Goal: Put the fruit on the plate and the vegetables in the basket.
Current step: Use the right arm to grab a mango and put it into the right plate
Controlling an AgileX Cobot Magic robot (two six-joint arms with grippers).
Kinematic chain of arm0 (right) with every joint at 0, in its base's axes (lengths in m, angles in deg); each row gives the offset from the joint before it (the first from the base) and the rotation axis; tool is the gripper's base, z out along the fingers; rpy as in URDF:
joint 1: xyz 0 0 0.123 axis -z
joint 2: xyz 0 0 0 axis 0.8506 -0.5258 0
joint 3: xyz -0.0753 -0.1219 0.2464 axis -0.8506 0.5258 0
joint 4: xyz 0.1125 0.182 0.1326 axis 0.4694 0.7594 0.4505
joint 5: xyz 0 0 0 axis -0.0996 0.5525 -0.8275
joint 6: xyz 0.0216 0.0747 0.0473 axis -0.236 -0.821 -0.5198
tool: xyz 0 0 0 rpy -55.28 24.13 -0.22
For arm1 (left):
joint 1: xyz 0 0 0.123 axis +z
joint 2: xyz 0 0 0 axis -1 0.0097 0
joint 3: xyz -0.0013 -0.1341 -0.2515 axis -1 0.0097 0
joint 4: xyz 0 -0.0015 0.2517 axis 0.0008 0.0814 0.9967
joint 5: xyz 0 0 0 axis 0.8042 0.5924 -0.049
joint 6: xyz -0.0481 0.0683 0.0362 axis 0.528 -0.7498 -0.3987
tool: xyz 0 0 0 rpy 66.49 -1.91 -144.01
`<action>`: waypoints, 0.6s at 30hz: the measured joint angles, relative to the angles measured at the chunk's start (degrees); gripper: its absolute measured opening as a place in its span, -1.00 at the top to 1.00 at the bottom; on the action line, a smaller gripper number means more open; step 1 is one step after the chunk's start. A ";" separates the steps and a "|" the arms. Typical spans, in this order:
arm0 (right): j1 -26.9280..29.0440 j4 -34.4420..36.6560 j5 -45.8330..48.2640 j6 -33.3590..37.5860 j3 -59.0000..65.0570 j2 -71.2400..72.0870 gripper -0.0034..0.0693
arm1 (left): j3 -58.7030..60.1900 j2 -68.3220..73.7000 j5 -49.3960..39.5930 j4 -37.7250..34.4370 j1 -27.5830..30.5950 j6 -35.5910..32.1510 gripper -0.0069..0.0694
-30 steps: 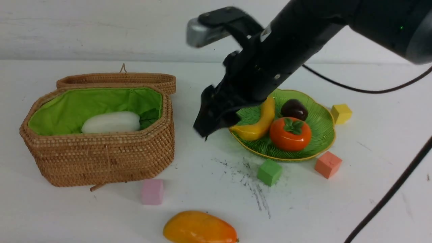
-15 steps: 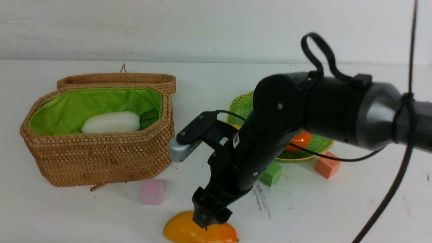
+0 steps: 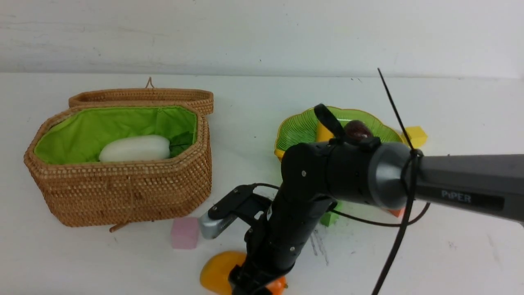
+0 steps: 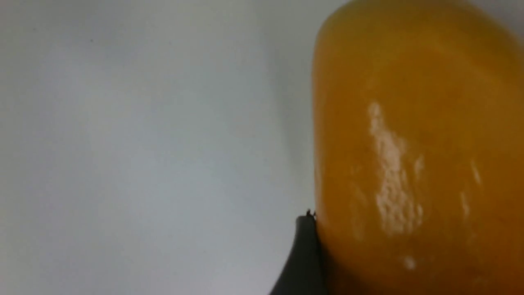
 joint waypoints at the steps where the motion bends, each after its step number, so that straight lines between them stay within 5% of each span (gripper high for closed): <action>1: 0.00 0.00 0.56 0.00 -0.19 0.11 -0.67 | 0.00 0.00 0.00 0.00 0.00 0.00 0.19; 11: 3.08 0.15 5.48 -6.56 -8.94 9.60 -0.67 | 0.00 0.00 0.00 0.00 -0.04 0.00 0.19; 17: 14.51 0.29 2.35 -14.76 -13.42 15.93 -0.67 | 0.00 0.00 0.00 0.00 -0.04 0.00 0.19; 18: 20.53 0.29 -0.17 -18.20 -13.77 16.80 -0.67 | 0.00 0.00 0.00 0.00 -0.06 0.00 0.19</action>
